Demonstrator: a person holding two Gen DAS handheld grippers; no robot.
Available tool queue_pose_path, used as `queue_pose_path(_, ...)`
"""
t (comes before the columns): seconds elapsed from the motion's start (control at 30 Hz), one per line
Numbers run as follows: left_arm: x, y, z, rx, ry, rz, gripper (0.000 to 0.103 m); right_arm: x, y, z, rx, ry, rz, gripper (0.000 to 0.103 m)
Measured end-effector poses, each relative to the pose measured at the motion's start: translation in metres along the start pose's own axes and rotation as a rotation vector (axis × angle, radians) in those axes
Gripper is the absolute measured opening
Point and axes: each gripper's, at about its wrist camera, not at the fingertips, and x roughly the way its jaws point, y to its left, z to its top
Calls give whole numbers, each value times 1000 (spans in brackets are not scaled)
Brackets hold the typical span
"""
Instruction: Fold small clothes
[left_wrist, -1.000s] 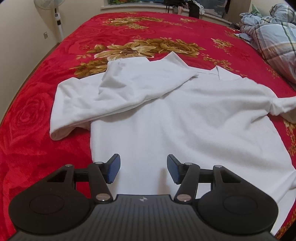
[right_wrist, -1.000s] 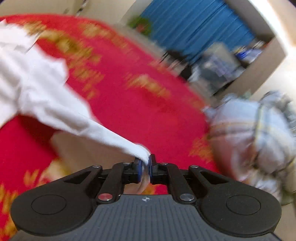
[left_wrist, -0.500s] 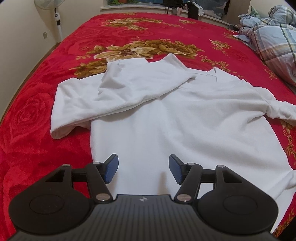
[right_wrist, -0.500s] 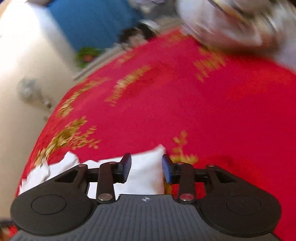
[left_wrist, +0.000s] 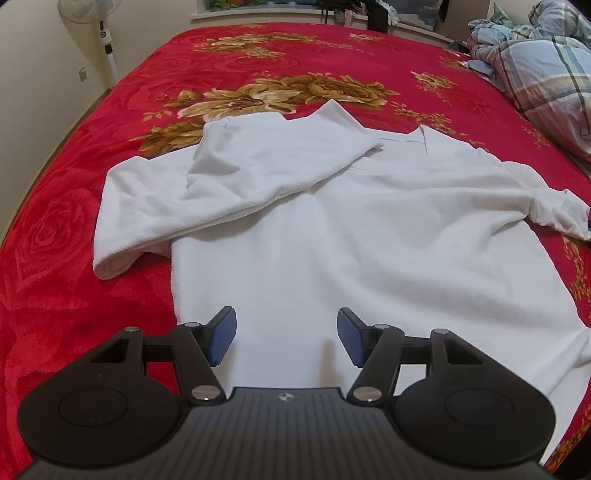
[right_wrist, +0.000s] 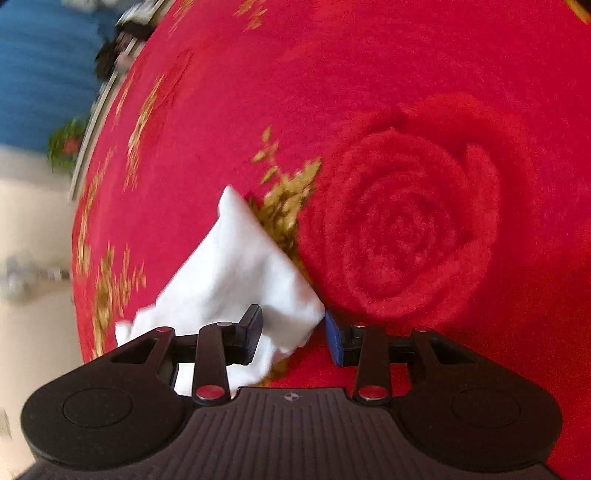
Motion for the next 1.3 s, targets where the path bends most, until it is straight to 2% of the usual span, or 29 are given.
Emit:
queue_pose_path(0.17,-3,-2,-1,6,-11,-5,66,4,1,-1,57,-65,27,38)
queue_pose_path(0.2,-2,-2,-1,7,-8,0,66,3,2,-1,72,-74,55,33)
queue_pose_path(0.23,-2,-2,-2,6,-4,5,66,3,5,-4,83,-79,84,21)
queue_pose_path(0.27,-1,-1,-2,4,0,9,66,4,8,-5,85,-90,107,16)
queue_pose_path(0.33,1,-1,-2,0,4,15,66,3,19,-3,78,-128,141,11)
queue_pose_path(0.37,1,0,-2,-1,4,18,66,-3,29,-3,48,-187,154,11)
queue_pose_path(0.43,2,0,-3,-2,5,21,66,-25,56,-8,-101,-318,171,10)
queue_pose_path(0.5,2,1,-3,-4,7,26,66,-48,105,-33,-420,-475,217,10)
queue_pose_path(0.57,3,1,-3,-4,11,30,66,-63,144,-77,-778,-584,282,11)
queue_pose_path(0.6,4,1,-4,-3,13,32,66,-63,154,-97,-906,-578,320,11)
queue_pose_path(0.63,5,1,-4,-1,16,34,66,-62,158,-111,-979,-550,341,12)
queue_pose_path(0.67,6,1,-4,1,18,35,66,-53,161,-123,-1031,-478,357,13)
queue_pose_path(0.7,6,1,-4,3,18,35,66,-38,162,-129,-1057,-348,339,13)
queue_pose_path(0.73,6,0,-4,5,19,33,66,-17,161,-133,-1069,-201,281,13)
queue_pose_path(0.8,4,0,-4,7,15,29,66,21,150,-132,-1035,-20,120,14)
queue_pose_path(0.87,3,0,-4,4,10,26,66,47,129,-119,-926,95,-14,21)
queue_pose_path(0.93,1,1,-4,-2,5,24,66,46,118,-98,-795,91,1,32)
queue_pose_path(1.03,1,1,-4,-2,7,25,67,25,107,-72,-642,2,53,39)
queue_pose_path(1.13,2,-2,-4,8,11,24,67,23,97,-53,-563,-31,71,39)
queue_pose_path(1.3,1,-5,-3,6,8,23,67,39,82,-19,-382,-28,100,39)
